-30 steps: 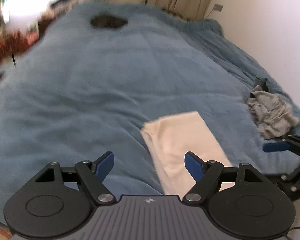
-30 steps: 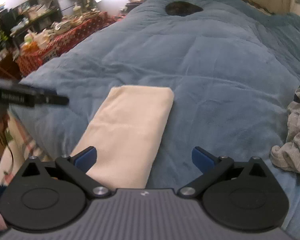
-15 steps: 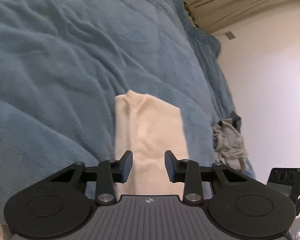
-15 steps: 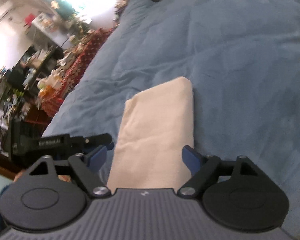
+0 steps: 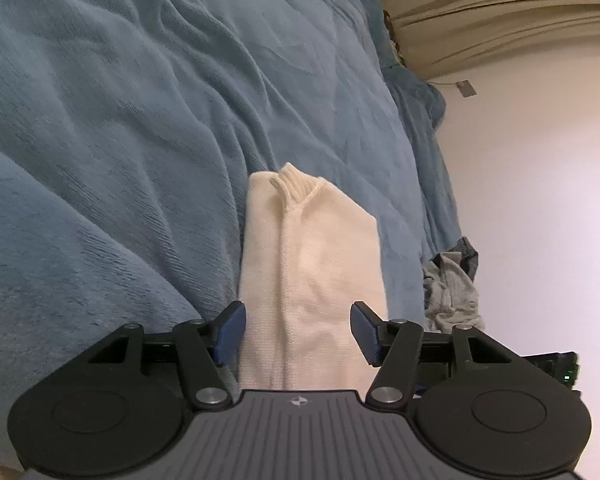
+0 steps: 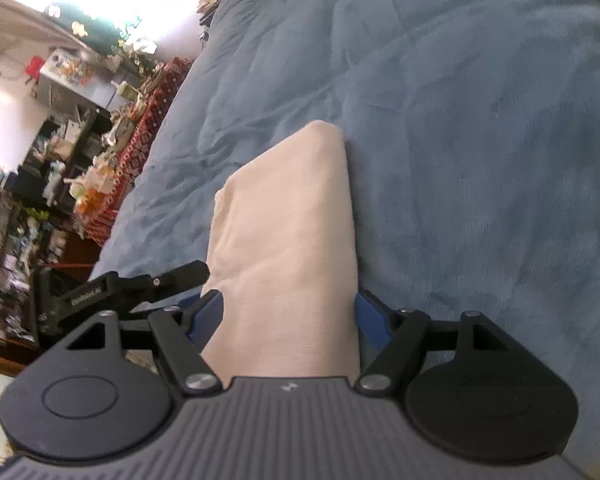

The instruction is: Fold clothes

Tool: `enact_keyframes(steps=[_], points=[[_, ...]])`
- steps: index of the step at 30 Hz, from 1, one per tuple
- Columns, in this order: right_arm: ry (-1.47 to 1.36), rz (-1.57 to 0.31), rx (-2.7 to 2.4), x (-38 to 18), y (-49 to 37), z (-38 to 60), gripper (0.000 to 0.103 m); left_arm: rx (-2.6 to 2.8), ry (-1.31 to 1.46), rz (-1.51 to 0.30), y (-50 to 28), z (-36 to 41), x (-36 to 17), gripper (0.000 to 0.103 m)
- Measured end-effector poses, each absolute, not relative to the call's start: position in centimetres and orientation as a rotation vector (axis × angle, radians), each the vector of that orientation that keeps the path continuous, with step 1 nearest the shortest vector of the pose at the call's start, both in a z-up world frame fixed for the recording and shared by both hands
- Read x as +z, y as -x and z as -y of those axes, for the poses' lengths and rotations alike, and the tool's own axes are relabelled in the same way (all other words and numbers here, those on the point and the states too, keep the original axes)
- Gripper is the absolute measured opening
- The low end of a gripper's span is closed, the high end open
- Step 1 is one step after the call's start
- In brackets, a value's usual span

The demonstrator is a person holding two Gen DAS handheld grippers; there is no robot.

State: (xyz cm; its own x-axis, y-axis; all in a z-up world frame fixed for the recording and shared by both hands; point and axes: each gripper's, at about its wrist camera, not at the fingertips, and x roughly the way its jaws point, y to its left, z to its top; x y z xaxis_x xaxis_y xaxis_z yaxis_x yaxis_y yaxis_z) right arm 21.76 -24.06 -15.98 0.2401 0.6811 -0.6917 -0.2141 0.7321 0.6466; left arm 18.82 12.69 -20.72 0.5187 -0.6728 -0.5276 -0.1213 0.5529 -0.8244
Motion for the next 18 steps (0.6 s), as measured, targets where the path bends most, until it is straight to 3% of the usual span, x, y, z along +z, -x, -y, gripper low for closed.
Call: enact_keyframes(steps=[6,11,18], points=[[-0.49,-1.196,0.652,-16.8,-21.8,24.1,0.078,-0.401,0.902,-1.032,-19.3,-12.2,-21.3,0.06],[-0.512,-1.208,0.662,-17.6,-21.9,23.6,0.079,-0.463,0.929,-1.037,-19.6,-11.7,-21.9,0.075],[-0.54,-1.211,0.677,-18.7,-22.2,22.2,0.081,-0.509,0.983,-1.036,-20.5,-11.1,-22.8,0.075]])
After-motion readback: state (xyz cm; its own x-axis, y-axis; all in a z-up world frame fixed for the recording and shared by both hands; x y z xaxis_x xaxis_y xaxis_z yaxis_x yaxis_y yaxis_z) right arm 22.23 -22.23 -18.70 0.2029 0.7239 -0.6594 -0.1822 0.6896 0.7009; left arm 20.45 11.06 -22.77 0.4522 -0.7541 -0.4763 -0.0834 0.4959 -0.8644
